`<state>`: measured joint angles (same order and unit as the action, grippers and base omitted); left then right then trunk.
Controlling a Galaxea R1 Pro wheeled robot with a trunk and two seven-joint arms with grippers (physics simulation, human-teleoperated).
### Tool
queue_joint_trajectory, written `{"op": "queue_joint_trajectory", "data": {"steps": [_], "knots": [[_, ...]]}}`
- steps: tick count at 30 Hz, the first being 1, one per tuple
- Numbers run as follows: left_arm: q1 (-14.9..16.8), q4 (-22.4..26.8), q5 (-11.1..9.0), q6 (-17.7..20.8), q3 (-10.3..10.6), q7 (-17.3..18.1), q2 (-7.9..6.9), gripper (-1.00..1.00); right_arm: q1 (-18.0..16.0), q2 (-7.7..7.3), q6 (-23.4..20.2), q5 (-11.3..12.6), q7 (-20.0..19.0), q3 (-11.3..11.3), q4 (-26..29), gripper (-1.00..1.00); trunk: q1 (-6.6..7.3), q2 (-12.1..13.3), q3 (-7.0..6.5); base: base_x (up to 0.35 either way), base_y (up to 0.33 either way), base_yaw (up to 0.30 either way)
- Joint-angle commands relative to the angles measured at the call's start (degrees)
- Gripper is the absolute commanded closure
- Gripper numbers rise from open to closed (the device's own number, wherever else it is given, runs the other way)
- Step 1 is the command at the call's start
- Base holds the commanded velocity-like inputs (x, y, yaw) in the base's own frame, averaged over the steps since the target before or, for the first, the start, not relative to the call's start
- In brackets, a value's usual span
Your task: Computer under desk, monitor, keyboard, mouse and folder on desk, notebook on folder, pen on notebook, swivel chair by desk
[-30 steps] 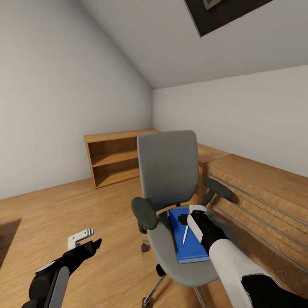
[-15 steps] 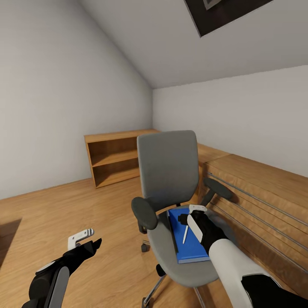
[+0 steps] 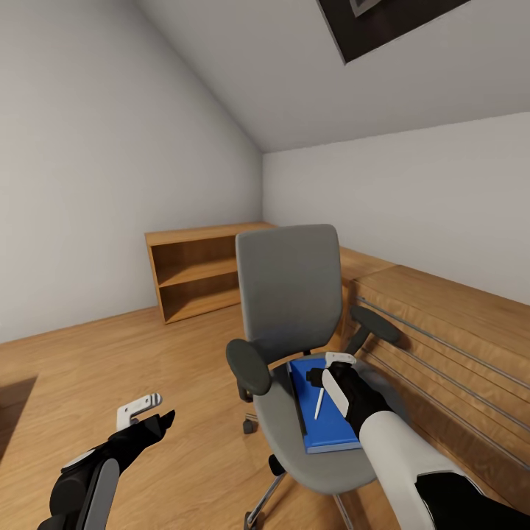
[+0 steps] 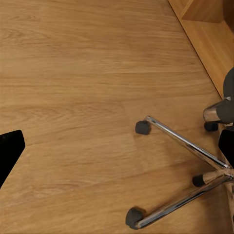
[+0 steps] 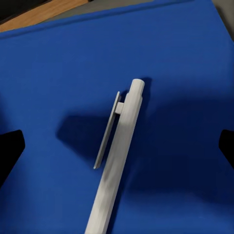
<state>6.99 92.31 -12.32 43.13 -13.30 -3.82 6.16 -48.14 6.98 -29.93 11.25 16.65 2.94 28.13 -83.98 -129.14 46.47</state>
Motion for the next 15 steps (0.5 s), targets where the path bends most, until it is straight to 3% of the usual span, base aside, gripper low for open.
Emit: {"op": "queue_joint_trajectory", "data": {"steps": [1,15], "knots": [[0.0,0.1,-0.6,0.3,-0.1,-0.4,0.03,-1.00,0.0,-0.03,-0.2,0.6,0.5,0.3,0.1,-1.00,0.01,0.0,0.06,0.000,0.000,0.000],[0.0,0.1,-0.6,0.3,-0.1,-0.3,0.01,-1.00,0.0,-0.04,-0.2,0.7,0.5,0.4,0.1,-1.00,0.01,0.0,0.06,0.000,0.000,0.000]]}}
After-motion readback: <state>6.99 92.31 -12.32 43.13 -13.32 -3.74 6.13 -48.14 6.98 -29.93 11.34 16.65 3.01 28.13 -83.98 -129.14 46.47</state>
